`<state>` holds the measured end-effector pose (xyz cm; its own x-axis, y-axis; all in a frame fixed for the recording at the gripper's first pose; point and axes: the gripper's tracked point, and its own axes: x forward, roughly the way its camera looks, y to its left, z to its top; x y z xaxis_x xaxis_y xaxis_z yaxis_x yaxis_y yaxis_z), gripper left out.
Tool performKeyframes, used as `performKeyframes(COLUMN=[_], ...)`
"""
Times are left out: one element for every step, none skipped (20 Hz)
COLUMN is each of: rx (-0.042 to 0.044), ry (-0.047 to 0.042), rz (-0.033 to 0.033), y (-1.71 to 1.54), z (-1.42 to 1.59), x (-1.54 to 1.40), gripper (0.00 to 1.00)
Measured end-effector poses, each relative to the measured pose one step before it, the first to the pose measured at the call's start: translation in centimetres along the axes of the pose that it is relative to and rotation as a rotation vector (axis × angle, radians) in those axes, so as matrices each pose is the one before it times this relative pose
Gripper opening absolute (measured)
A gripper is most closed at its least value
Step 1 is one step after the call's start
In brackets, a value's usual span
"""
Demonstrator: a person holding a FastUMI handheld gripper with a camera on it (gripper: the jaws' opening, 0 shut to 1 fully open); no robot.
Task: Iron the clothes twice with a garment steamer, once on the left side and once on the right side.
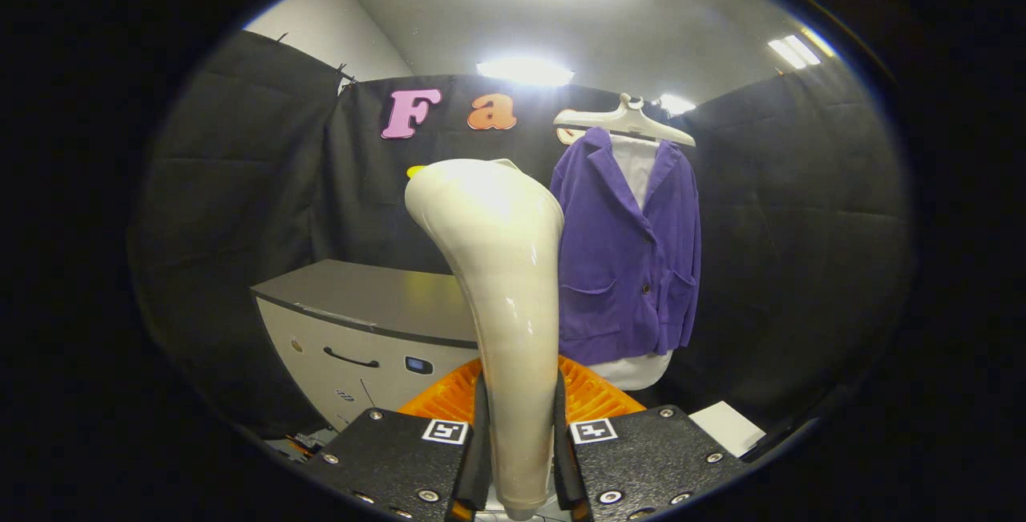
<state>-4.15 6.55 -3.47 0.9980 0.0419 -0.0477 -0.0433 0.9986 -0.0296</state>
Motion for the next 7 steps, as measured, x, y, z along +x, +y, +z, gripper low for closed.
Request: performKeyframes(rx=[0.00366, 0.00235, -0.00055, -0.00229, 0.00101, 0.00869, 0.01104], ry=[0.0037, -0.00169, -0.00518, -0.00624, -0.00181, -0.00177, 0.0008], rz=[0.00679, 0.00537, 0.00921, 0.01242, 0.00996, 0.01177, 0.01287], y=[-0.022, -0.054, -0.04, -0.005, -0.088, -0.1, 0.008], z=[-0.026, 0.098, 0.091, 0.098, -0.028, -0.173, -0.181], x=[0.456, 0.399, 0.235, 0.409, 0.282, 0.197, 0.16], gripper=[0.32, 0.32, 0.32, 0.32, 0.32, 0.32, 0.32])
